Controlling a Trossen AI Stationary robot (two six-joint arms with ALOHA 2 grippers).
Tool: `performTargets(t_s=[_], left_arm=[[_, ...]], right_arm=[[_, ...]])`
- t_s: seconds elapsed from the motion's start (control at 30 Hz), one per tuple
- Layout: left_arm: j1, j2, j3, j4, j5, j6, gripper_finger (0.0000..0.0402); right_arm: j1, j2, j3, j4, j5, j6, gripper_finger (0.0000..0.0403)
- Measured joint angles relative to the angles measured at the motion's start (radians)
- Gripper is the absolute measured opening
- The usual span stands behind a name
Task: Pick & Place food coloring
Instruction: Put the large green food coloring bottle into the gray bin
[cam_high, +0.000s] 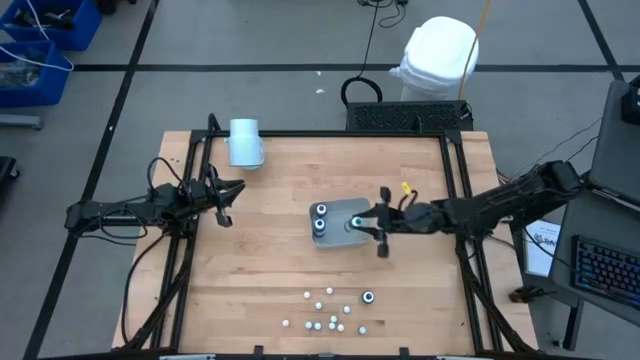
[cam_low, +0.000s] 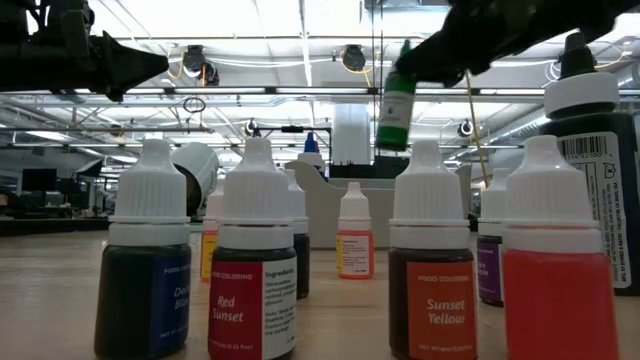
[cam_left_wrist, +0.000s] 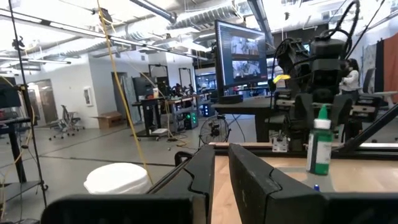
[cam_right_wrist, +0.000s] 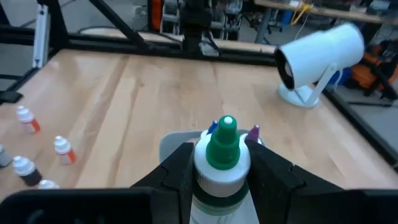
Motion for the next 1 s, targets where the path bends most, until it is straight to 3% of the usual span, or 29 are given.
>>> performTargets(t_s=[0.4, 1.0], left_arm=[[0.0, 0.0, 0.0, -0.004, 0.0, 0.004, 0.0056], [0.0, 0.0, 0.0, -0.007, -0.006, 0.007, 0.0056]], right_arm=[[-0.098, 0.253, 0.141, 0.012, -0.025, 0.026, 0.0109], [-0.181, 0.366, 0.143, 0.068, -0.024, 0.097, 0.0109]])
